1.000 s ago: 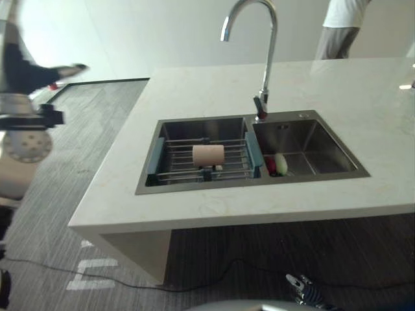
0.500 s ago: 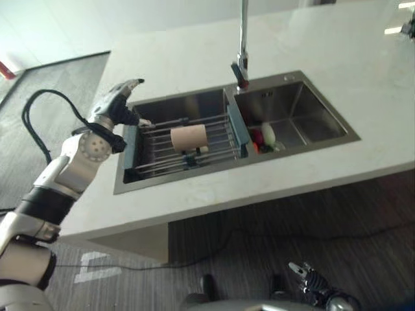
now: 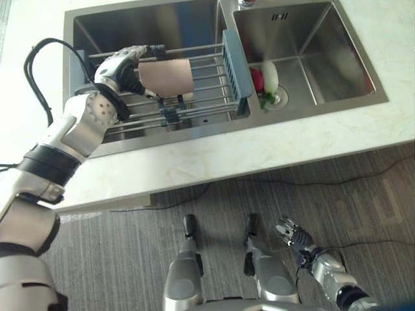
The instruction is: Place the dishes in the dishwasher.
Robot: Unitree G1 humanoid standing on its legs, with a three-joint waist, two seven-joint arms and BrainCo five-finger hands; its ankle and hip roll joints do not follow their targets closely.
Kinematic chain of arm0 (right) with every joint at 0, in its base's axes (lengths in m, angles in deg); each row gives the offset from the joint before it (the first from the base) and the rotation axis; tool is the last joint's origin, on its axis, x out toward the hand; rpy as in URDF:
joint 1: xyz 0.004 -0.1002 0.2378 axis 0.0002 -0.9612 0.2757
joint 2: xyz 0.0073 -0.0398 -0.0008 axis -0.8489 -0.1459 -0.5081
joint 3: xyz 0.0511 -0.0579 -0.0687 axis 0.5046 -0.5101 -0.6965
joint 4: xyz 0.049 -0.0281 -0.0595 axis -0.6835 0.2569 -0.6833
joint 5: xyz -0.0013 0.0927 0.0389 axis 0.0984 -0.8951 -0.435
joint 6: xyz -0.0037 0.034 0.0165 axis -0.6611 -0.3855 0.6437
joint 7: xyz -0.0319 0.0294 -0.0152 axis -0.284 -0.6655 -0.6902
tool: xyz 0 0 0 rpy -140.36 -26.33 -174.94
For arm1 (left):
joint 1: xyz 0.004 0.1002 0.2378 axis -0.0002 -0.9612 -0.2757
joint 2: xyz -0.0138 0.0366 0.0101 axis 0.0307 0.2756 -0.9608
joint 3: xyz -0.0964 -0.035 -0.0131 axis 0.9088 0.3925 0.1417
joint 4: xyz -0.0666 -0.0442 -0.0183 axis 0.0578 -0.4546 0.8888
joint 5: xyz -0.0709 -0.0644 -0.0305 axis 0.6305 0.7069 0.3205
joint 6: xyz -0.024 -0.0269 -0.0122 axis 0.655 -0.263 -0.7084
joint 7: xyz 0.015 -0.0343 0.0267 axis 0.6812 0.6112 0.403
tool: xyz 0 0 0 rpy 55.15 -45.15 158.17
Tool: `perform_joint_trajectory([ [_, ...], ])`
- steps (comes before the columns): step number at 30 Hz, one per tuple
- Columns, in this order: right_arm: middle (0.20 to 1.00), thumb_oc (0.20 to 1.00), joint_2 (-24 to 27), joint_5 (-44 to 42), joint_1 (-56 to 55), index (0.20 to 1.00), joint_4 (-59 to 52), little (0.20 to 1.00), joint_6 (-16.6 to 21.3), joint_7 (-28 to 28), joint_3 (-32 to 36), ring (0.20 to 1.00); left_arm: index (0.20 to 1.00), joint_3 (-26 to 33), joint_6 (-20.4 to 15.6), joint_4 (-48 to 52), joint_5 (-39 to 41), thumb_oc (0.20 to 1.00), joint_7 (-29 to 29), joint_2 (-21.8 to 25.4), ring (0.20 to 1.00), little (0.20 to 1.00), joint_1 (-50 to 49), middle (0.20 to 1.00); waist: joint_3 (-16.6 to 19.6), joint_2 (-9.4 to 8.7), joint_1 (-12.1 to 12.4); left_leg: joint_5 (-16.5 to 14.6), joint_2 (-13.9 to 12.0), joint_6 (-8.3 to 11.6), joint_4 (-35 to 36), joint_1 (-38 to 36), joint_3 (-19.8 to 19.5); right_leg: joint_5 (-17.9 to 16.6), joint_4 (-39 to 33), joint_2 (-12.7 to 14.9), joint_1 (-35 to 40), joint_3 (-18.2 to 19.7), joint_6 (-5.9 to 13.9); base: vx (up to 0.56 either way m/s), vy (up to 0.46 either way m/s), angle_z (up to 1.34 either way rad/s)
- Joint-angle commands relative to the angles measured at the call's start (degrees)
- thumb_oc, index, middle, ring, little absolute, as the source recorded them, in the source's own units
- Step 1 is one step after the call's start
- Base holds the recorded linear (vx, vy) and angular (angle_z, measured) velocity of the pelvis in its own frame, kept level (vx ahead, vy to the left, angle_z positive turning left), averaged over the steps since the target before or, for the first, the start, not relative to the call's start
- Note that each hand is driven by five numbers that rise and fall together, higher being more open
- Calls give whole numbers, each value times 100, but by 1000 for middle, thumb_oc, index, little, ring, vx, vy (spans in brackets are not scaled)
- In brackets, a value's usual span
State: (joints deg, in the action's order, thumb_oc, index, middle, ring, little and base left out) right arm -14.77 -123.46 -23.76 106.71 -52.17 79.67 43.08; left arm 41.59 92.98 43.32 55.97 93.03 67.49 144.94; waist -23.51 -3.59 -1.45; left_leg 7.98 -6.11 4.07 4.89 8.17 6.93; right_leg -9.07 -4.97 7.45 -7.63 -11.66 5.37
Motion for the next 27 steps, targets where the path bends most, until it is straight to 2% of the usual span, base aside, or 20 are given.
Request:
perform_joint_trajectory([
  [1,1000,1000,203,-267,-117,1000,-96,1000,46,-72,-46,1000,1000,111,7,-433,-397,1000,192,39,1000,1000,263,1000,426,132,6,-597,-120,67,-3,-146,-119,173,51,510,73,344,711,-5,43,1],
  [5,1000,1000,276,-464,-35,1000,69,1000,4,-93,68,1000,1000,56,-66,-400,-536,1000,46,-54,1000,1000,193,1000,390,185,7,-583,-100,69,7,-149,-92,171,67,565,62,313,718,-10,70,1],
  [9,1000,1000,319,-408,-18,1000,240,1000,-17,-7,152,1000,1000,137,98,-235,-554,1000,-96,-34,1000,1000,41,1000,379,268,19,-581,-82,79,11,-166,-89,179,72,613,74,274,727,-5,46,1],
  [18,1000,1000,382,-518,-18,1000,231,1000,6,31,127,1000,1000,211,-122,-380,-635,1000,281,50,1000,1000,-14,1000,365,309,-48,-603,-76,92,11,-145,-52,176,59,629,17,363,739,-7,25,0],
  [22,1000,1000,378,-259,-6,1000,233,1000,159,-68,48,1000,1000,172,162,-322,-944,1000,958,123,1000,1000,114,1000,348,290,-61,-620,-73,101,11,-136,-35,155,45,645,-6,379,759,-11,-3,0],
  [27,1000,1000,359,-242,35,1000,293,1000,140,-161,-11,1000,1000,194,118,-586,-1195,1000,1590,86,1000,1000,127,1000,334,263,-107,-640,-77,114,11,-132,23,126,29,643,-63,456,769,-9,-1,-2],
])
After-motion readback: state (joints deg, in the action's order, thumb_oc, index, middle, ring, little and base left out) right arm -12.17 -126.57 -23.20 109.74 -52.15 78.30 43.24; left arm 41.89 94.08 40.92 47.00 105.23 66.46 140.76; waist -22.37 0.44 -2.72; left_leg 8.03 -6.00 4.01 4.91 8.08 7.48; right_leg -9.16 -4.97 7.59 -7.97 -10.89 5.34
